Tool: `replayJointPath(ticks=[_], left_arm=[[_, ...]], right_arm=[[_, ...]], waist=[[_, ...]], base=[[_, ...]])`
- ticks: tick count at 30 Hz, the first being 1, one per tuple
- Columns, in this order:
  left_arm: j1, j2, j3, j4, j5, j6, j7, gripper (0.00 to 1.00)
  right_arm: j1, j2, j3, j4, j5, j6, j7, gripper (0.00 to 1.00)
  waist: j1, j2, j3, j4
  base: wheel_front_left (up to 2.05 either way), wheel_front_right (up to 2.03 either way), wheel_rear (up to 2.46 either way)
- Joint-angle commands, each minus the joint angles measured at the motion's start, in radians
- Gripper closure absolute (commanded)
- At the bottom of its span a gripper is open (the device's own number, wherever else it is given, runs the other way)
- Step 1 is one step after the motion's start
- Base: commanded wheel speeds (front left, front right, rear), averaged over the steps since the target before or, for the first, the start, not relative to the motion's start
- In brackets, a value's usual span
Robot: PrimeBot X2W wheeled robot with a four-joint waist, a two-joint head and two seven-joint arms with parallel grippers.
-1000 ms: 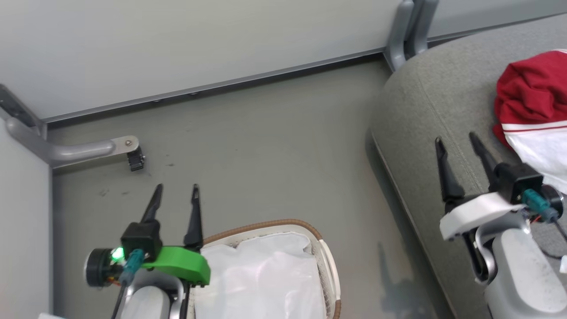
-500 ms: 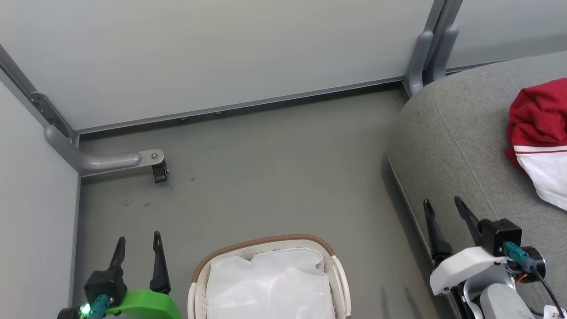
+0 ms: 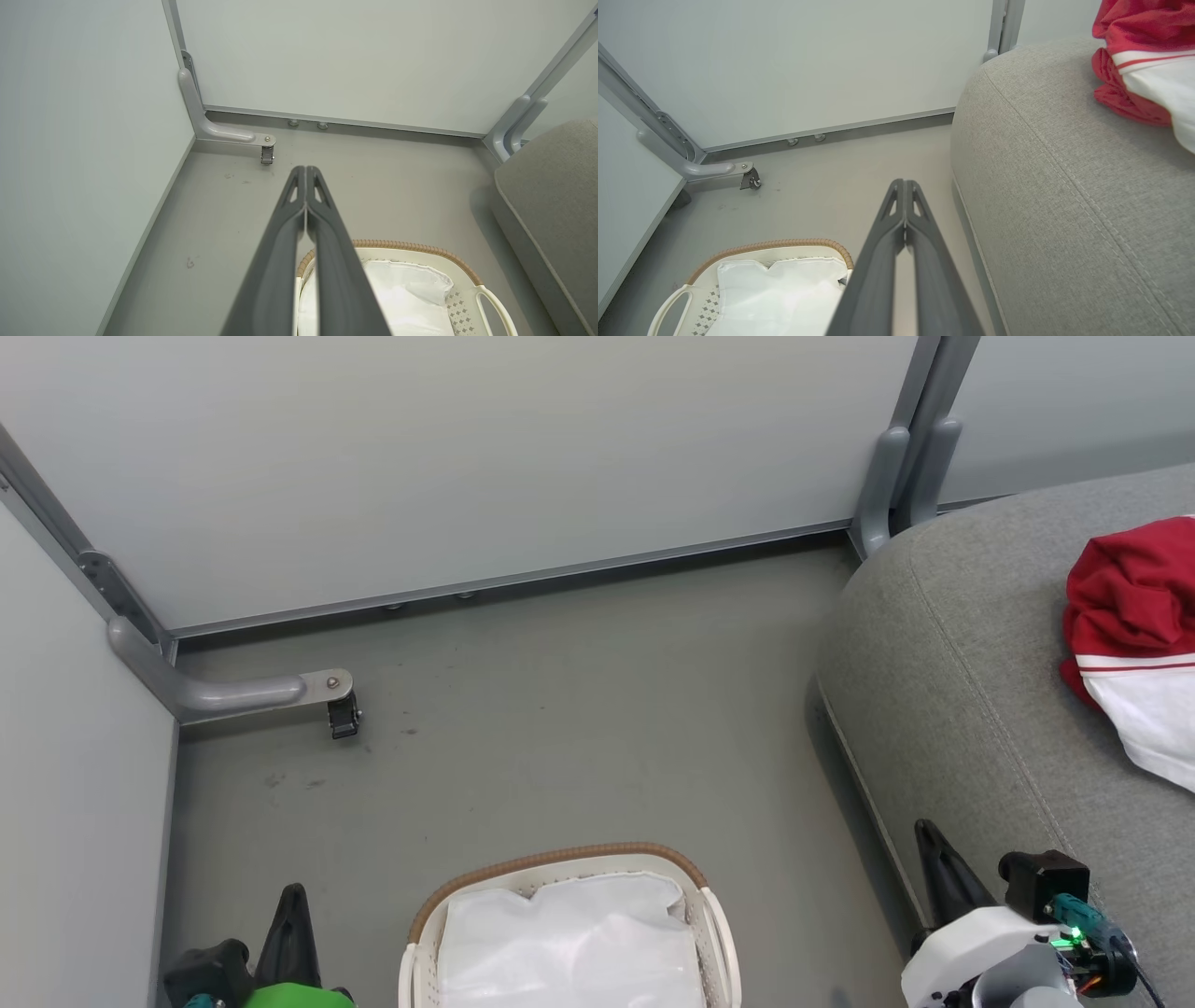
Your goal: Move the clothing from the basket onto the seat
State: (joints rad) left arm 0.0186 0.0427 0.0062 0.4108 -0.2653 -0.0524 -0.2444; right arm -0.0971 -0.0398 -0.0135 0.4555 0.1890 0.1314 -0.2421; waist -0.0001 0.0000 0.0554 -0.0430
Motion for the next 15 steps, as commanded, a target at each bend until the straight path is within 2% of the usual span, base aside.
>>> replayJointPath(ticks=[1,15], left_arm=[[-0.016,0.003,0.011,-0.015,-0.047,-0.005,0.012,1.00],[-0.035,0.004,0.025,-0.050,-0.294,-0.020,0.073,1.00]], right_arm=[[-0.016,-0.004,-0.009,-0.018,0.049,0.000,0.011,1.00],[-0.011,-0.006,-0.022,-0.061,0.310,0.000,0.072,1.00]], waist=[[0.0001,0.0000,-0.001,0.001],[0.0001,0.0000,-0.007,0.005]], base=[[0.00,0.00,0.00],[0.00,0.00,0.00]])
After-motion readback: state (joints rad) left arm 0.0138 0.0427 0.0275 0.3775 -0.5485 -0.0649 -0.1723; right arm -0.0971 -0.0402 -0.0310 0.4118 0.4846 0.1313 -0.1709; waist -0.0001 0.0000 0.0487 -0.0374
